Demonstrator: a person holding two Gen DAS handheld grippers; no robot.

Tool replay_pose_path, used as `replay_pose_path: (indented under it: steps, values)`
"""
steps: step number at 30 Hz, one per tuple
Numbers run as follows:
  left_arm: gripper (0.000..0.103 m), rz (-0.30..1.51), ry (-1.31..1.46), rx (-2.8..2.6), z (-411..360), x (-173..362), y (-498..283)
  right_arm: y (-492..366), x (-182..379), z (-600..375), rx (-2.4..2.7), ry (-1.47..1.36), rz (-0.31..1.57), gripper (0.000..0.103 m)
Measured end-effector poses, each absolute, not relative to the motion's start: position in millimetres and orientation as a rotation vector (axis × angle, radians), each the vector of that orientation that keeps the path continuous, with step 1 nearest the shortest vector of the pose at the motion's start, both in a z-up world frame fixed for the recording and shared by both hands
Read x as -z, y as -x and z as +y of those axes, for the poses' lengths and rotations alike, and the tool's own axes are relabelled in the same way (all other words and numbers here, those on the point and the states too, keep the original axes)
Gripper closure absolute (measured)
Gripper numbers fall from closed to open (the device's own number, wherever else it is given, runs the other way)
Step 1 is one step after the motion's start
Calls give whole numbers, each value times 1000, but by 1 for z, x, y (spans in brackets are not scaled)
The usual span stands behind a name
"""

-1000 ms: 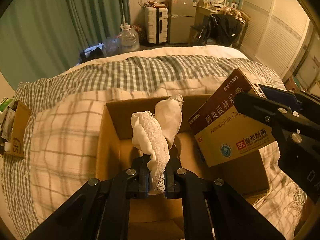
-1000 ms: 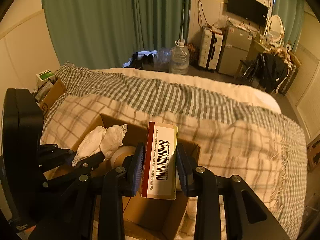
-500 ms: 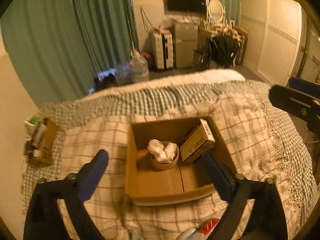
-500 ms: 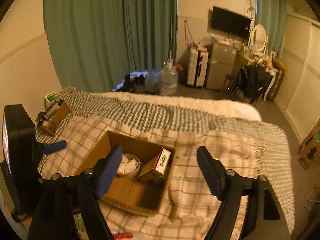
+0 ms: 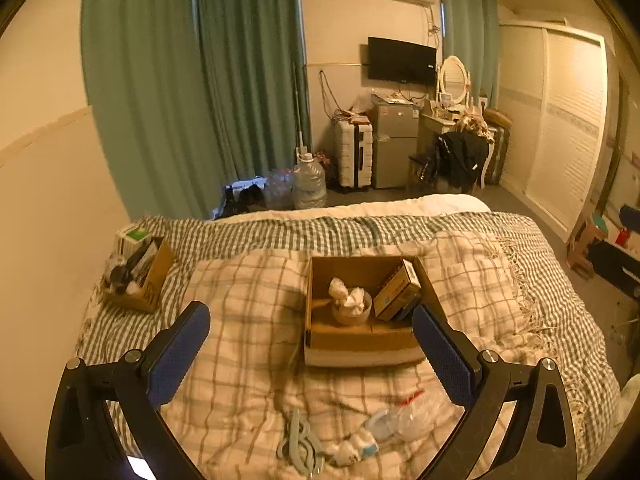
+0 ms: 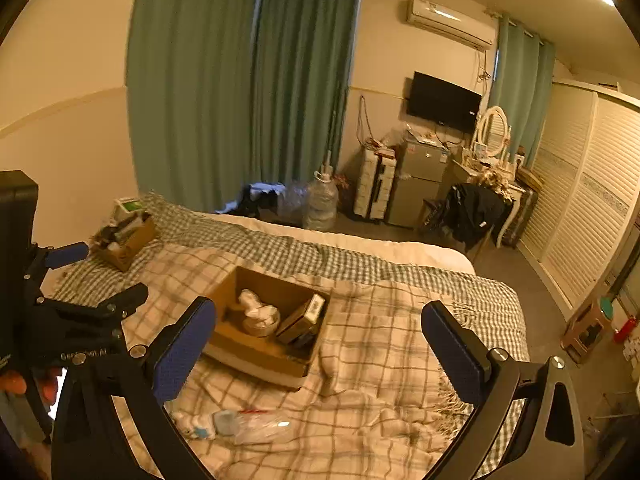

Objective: Organize objects
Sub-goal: 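Grasp the white bear toy with the left tool while the right tool grasps the clear jar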

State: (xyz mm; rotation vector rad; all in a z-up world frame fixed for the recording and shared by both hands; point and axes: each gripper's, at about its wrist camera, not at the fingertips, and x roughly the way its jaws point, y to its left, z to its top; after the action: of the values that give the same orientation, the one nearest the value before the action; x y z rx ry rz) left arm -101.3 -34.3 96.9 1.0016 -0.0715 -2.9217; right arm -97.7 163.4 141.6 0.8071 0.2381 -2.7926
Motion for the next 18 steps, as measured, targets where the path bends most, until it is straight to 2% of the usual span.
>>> replay_pose_path:
  steps: [8,18]
  values:
    - [0,-62,-959,2888,-44,-72,53,60,-103,163,2773,-811,265,0]
    - [0,-29,-1049,2813,-40,25,42,65,11,166,2724,-991,295,0]
